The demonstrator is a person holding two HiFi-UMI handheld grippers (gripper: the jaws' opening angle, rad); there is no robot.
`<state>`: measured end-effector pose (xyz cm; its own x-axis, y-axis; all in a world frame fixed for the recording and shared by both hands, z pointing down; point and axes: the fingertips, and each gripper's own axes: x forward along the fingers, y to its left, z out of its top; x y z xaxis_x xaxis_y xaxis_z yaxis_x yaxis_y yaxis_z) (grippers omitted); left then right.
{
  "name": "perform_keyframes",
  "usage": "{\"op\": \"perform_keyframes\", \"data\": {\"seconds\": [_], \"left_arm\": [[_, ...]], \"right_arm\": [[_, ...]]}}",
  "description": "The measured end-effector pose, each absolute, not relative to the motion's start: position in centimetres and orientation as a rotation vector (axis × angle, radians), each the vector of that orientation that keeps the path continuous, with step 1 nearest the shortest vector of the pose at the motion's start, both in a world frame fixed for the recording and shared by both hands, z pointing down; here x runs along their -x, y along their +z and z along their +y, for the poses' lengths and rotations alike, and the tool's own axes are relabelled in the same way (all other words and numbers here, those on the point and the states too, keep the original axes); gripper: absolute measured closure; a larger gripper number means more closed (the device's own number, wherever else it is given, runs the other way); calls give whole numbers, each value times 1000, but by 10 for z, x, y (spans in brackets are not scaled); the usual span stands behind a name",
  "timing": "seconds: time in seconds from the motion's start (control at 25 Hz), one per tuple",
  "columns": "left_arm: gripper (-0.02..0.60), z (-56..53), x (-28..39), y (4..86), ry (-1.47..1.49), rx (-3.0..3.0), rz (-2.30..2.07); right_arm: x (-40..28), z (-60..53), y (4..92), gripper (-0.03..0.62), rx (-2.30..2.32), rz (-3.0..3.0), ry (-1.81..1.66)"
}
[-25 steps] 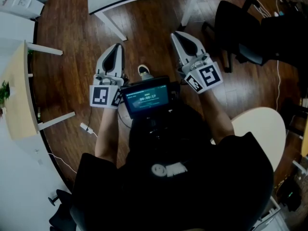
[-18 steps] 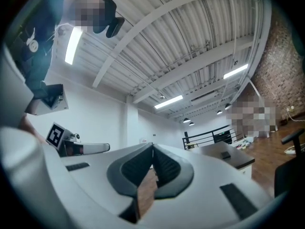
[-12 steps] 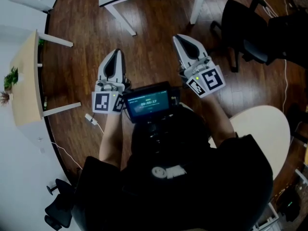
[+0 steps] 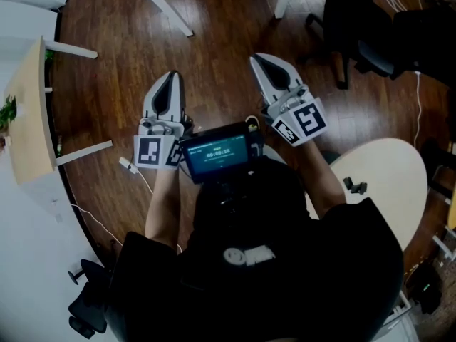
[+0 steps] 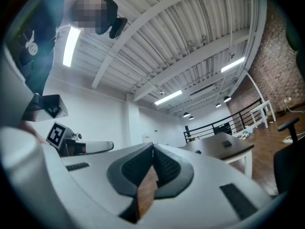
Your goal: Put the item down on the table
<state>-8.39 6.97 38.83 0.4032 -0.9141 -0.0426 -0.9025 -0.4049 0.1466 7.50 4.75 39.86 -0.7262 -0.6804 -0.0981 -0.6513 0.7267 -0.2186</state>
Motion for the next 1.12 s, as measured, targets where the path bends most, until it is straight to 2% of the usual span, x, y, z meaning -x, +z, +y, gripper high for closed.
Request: {"op": "perform_keyframes", "data": {"seconds": [0.32, 0.64, 1.12], "left_arm": [[581, 143, 108, 379, -227, -2575, -1638], [581, 282, 147, 361, -326, -2553, -1612], [581, 397, 150, 344, -402, -2602, -1569]], "right_arm": [[-42, 123, 392, 591, 1081, 2764, -222], [-7, 268, 366, 591, 1121, 2769, -144], [-10, 387, 343, 591, 1189, 2768, -53]]}}
